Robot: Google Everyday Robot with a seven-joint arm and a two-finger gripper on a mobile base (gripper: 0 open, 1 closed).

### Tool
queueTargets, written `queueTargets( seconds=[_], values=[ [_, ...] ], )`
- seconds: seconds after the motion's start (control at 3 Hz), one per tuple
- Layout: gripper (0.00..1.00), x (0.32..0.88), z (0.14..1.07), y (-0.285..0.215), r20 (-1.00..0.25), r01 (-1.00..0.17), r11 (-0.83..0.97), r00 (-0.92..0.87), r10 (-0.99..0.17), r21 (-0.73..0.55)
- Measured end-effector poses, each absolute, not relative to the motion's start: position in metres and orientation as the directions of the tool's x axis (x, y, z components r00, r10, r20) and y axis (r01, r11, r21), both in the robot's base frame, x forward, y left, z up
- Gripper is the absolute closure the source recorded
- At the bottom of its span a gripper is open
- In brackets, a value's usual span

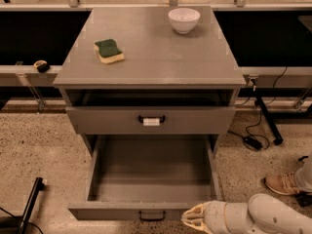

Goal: Close middle drawer

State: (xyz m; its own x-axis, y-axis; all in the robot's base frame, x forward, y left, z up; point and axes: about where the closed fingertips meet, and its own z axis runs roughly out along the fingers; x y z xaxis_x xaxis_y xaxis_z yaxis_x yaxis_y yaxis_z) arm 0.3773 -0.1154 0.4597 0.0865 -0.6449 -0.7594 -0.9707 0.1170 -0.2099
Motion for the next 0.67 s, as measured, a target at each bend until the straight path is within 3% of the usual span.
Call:
queueTargets(
  seconds=[0.33,0.67],
  values=[
    [1.00,0.377,0.459,-0.115,-0.764,-0.971,0.115,0.089,-0.640,-0.209],
    [1.00,0.377,0.435,-0.116,-0.757,-0.974,0.143,0.040,-0.652,-0.175]
  ],
)
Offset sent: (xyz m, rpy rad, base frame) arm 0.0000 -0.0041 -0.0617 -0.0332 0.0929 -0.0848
